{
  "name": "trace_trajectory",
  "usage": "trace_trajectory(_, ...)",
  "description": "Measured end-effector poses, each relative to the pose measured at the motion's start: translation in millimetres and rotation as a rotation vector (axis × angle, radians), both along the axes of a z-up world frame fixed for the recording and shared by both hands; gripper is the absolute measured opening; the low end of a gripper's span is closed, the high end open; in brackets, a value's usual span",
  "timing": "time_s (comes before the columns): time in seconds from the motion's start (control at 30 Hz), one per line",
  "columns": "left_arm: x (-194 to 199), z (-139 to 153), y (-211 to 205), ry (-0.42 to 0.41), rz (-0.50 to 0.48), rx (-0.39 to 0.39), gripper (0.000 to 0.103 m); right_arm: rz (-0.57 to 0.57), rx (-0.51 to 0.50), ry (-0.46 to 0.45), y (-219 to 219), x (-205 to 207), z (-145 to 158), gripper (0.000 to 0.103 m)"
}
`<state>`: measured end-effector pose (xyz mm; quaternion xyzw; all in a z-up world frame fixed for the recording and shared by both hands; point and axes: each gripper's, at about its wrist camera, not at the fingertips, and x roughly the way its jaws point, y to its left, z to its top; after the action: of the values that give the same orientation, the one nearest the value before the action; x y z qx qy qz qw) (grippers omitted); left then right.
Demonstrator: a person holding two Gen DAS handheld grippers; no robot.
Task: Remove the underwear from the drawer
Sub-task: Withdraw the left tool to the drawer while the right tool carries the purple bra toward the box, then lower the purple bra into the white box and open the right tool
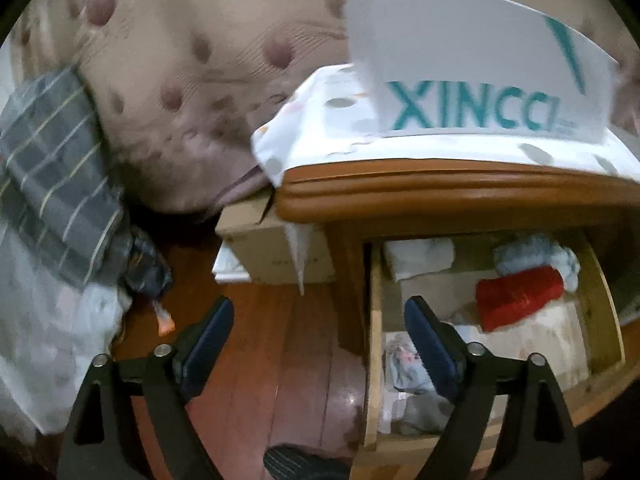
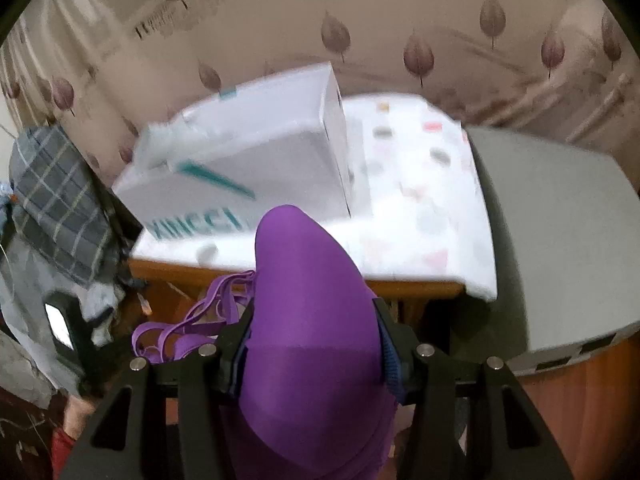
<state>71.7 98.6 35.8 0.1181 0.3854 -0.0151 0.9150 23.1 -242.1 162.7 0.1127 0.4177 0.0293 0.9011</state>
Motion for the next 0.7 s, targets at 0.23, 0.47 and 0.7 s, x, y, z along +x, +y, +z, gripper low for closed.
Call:
trace_trajectory(0.23, 1, -7, -6, 0.06, -0.048, -0.003, 0.089, -0.025, -0.046, -0.134, 9, 24, 93, 0.053)
trace_trajectory(0.47, 9, -12, 11, 0.095, 0.021, -0.028, 0.089, -0.027, -0.196, -0.261, 30, 78, 160, 0.053)
trace_trajectory(0.7, 11, -14, 16, 0.104, 0.038, -0.028, 0.089, 0.011, -0.359, -0.184, 54, 166, 145, 0.053)
